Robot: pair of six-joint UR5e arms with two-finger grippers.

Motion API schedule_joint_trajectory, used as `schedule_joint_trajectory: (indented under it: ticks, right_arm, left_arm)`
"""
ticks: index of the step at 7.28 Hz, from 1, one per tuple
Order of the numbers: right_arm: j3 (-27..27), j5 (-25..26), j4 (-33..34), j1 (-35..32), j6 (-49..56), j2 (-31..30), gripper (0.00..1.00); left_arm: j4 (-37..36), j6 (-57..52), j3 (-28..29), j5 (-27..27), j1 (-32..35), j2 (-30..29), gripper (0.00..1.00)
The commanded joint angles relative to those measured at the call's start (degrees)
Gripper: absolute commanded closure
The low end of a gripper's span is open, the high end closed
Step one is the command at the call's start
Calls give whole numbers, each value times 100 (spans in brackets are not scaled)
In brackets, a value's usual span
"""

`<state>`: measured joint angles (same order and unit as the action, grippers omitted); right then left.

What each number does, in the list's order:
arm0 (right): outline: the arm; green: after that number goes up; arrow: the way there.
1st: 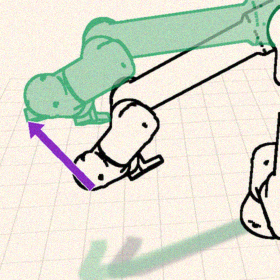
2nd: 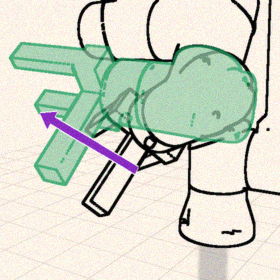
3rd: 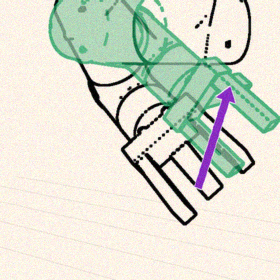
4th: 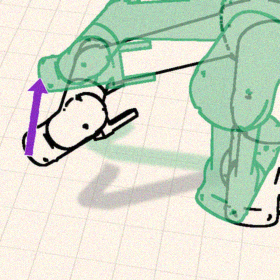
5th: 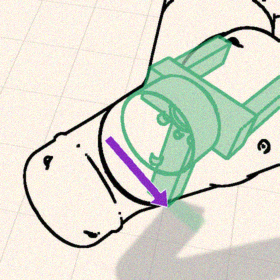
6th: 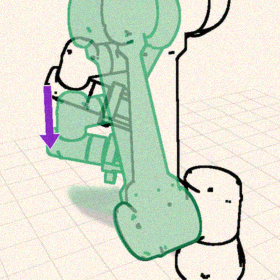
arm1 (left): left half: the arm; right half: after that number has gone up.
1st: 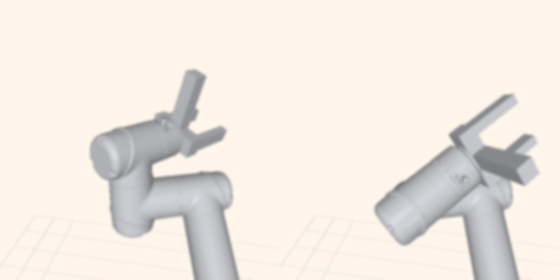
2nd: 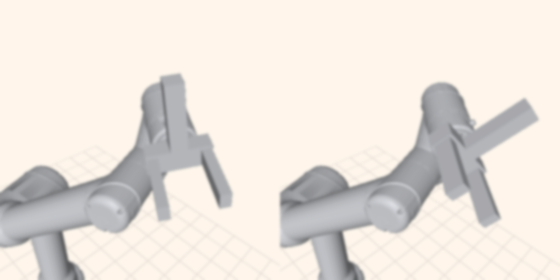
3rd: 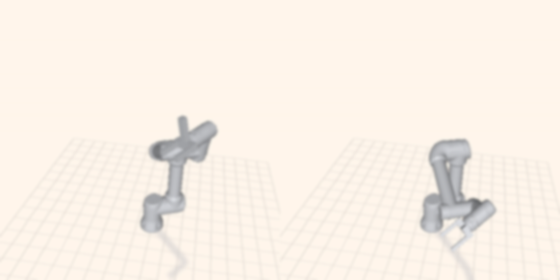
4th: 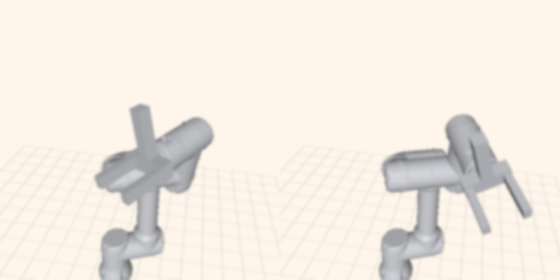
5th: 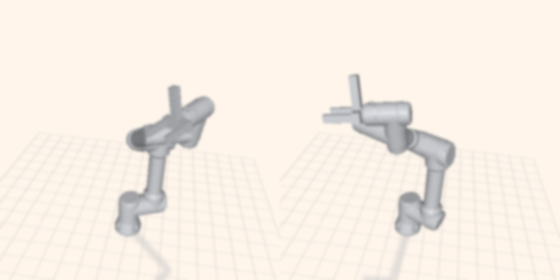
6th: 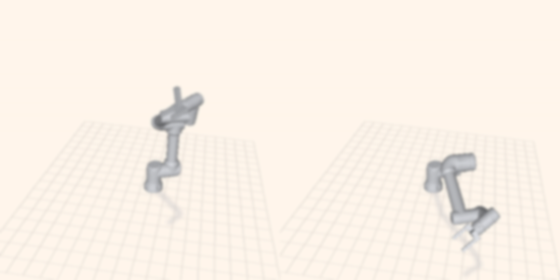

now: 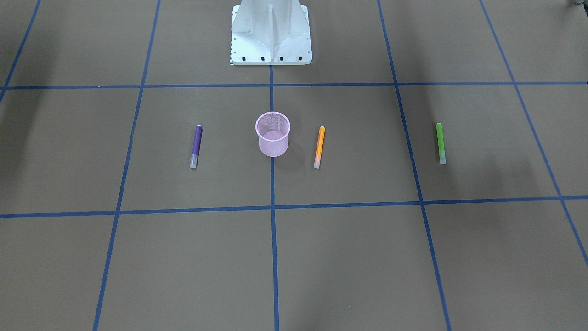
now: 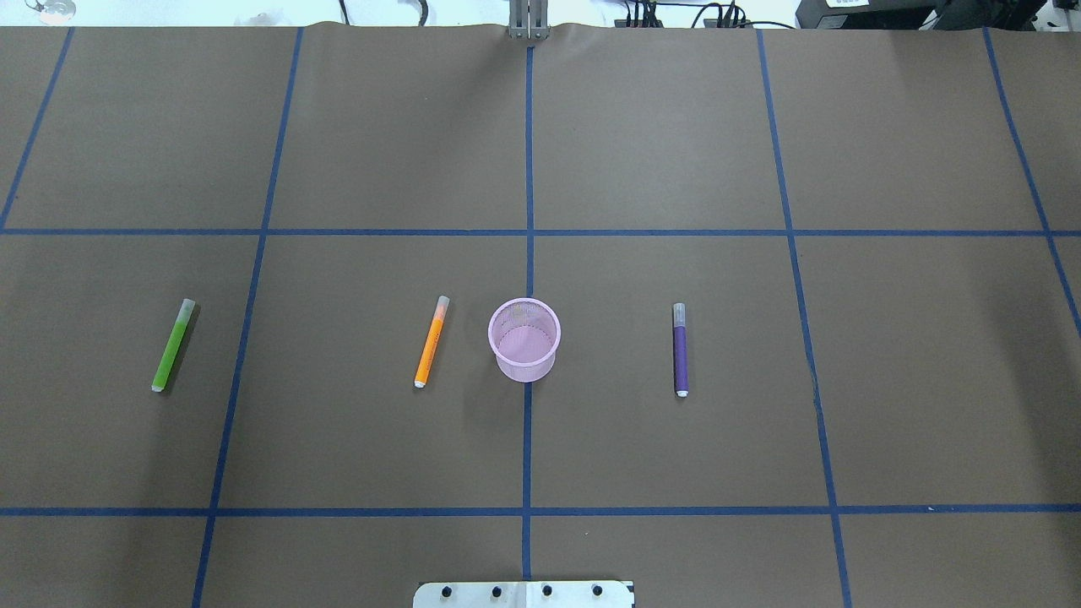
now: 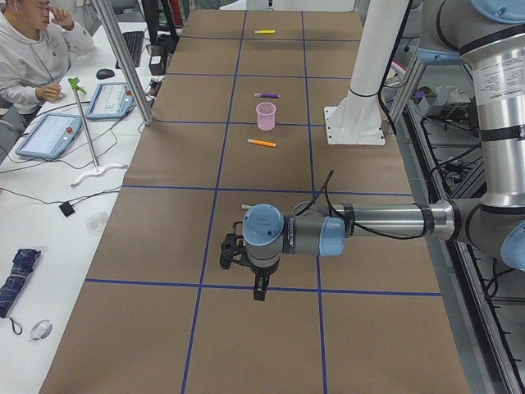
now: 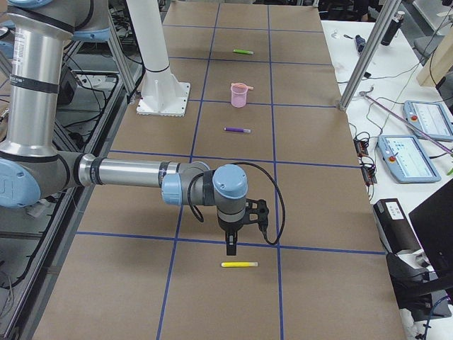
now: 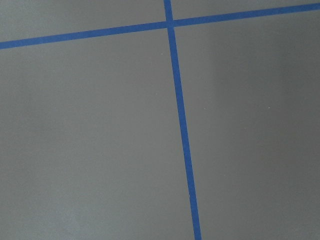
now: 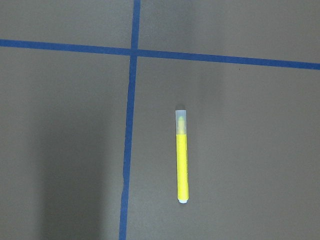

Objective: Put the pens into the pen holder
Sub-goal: 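Lower the right gripper onto the yellow marker and close on it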

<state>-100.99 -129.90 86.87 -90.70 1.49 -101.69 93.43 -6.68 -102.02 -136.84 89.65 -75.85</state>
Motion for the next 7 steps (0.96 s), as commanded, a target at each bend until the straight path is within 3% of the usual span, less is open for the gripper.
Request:
schedule_joint_trajectory:
  ticks: [1,6,7]
  right_arm:
    - [0,9,-3,0,0,0,0]
    - [-149,26,-108,9,-61,114,0]
    - [-158,26,-779,9,-88,149,0]
  left_arm:
    - [-8,9,-89,0,-17,9,0]
    - [-8,70,-362,0,-9,-26,0]
    - [-9,79,-458,9,-9,-209,0]
